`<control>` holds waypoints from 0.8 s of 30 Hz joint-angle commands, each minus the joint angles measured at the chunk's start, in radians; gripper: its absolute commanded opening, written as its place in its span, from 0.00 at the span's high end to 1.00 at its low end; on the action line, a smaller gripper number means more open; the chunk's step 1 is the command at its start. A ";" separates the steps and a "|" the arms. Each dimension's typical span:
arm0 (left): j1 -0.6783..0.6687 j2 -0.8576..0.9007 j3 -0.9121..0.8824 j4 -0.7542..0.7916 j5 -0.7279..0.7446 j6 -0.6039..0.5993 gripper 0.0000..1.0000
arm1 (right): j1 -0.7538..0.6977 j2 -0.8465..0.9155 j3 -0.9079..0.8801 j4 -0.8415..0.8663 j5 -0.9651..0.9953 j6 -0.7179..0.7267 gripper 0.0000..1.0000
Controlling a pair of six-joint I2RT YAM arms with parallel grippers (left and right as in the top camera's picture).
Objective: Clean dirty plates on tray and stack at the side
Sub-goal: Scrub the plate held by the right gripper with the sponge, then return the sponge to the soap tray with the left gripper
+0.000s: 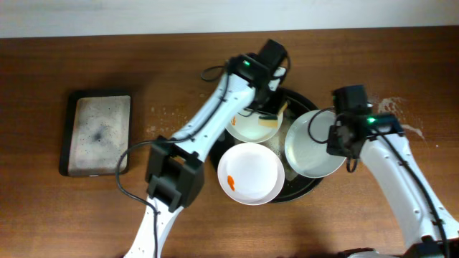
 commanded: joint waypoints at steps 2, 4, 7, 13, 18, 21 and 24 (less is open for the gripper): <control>0.065 -0.057 0.023 -0.044 0.111 0.118 0.98 | 0.097 -0.026 0.038 -0.027 0.229 -0.003 0.96; 0.080 -0.072 0.023 -0.047 0.111 0.126 0.98 | 0.137 -0.026 0.046 -0.026 0.320 -0.003 0.96; 0.104 -0.106 0.023 -0.047 0.111 0.139 0.98 | 0.223 -0.026 0.074 -0.021 0.537 -0.012 0.96; 0.106 -0.107 0.023 -0.059 0.111 0.146 0.98 | 0.364 -0.026 0.074 -0.006 0.790 -0.058 0.96; 0.110 -0.107 0.023 -0.058 0.094 0.146 0.97 | 0.474 -0.025 0.074 -0.029 0.900 -0.061 0.96; 0.111 -0.107 0.023 -0.060 0.080 0.146 0.96 | 0.487 -0.025 0.073 -0.034 0.917 -0.060 0.96; 0.112 -0.107 0.023 -0.067 0.068 0.146 0.95 | 0.487 -0.025 0.073 -0.035 0.919 -0.061 0.96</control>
